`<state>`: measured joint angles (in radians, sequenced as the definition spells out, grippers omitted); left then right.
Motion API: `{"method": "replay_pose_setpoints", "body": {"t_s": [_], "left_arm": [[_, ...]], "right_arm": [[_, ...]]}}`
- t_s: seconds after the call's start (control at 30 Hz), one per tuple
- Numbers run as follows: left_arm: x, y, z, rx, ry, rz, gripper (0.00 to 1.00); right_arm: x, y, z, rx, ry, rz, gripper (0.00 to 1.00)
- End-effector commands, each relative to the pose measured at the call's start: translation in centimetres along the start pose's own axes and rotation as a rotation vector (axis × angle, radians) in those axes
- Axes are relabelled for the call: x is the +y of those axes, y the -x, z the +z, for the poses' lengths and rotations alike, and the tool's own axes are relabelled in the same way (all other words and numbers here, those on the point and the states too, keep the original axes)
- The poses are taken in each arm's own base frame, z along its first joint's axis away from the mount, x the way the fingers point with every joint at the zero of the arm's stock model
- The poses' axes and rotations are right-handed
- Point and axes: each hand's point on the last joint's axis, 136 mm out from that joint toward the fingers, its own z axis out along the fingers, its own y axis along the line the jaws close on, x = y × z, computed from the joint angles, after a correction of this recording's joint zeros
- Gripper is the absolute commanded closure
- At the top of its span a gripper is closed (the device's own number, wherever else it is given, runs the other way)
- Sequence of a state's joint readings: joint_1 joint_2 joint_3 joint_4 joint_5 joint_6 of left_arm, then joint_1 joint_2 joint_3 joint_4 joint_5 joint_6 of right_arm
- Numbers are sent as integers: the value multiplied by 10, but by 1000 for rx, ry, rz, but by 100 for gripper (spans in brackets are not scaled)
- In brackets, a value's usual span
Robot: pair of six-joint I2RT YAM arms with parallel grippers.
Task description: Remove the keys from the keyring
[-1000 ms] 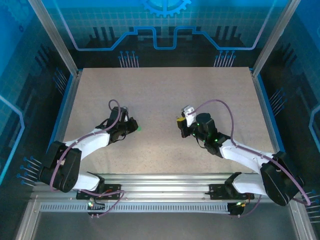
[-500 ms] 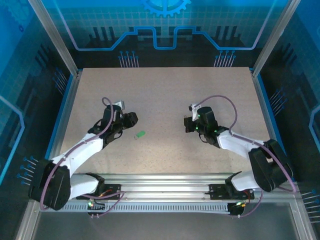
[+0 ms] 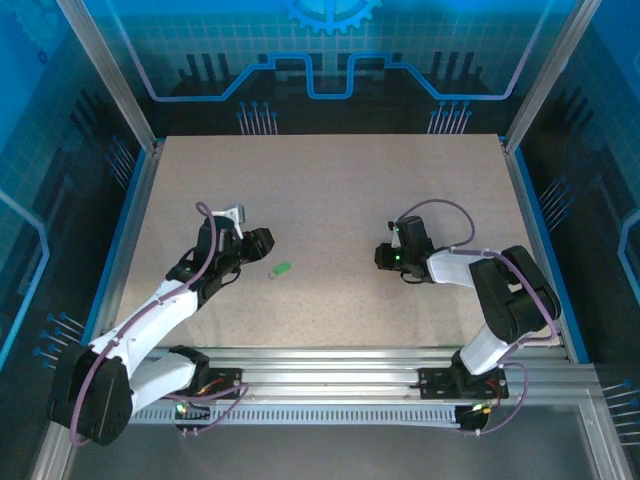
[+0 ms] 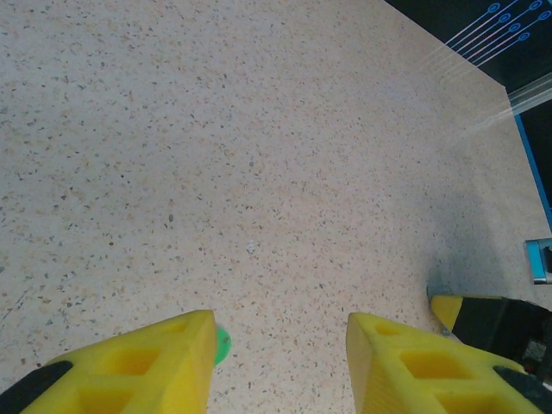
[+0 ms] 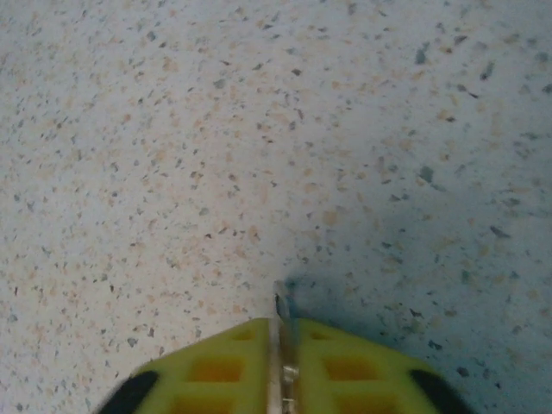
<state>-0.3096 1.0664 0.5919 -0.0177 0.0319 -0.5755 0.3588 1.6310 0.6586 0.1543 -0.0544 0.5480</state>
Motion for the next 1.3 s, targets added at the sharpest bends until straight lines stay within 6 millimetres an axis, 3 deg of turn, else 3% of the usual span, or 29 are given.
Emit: {"method": "replay_pose_setpoints", "body": {"t_s": [0.0,0.13,0.17,0.2,0.23,0.43,0.6,0.73,0.87,0.93,1.13,1.27], "left_arm": [[-6,-1,-1,3,-29,11,52],[-8,4,-2,-6,-29,23,29],[-9,5,-2,-9,-26,28,5],[-10,8,-3,-16,-24,35,1],[-9,11,-4,-22,-14,42,1],[8,41,-17,-111,140,107,1],[49,82,-38,-276,440,260,1],[85,93,-36,-377,545,372,1],[124,92,-17,-439,613,369,1],[132,91,-5,-454,622,413,1],[127,78,20,-540,450,477,1],[132,65,22,-562,397,490,1]], "right_arm": [[-19,-3,-8,3,-86,43,68],[-32,5,-24,-29,-143,63,52],[-35,8,-29,-42,-159,67,48],[-37,12,-35,-58,-168,72,9],[-39,17,-43,-74,-171,87,0],[-29,62,-94,-231,-203,33,0],[-61,104,-141,-377,-503,-48,0],[-85,125,-155,-538,-691,-169,0],[-99,132,-136,-600,-726,-246,0],[-99,132,-123,-621,-708,-301,0],[-94,119,-108,-749,-570,-384,0],[-93,109,-91,-680,-385,-383,0]]}}
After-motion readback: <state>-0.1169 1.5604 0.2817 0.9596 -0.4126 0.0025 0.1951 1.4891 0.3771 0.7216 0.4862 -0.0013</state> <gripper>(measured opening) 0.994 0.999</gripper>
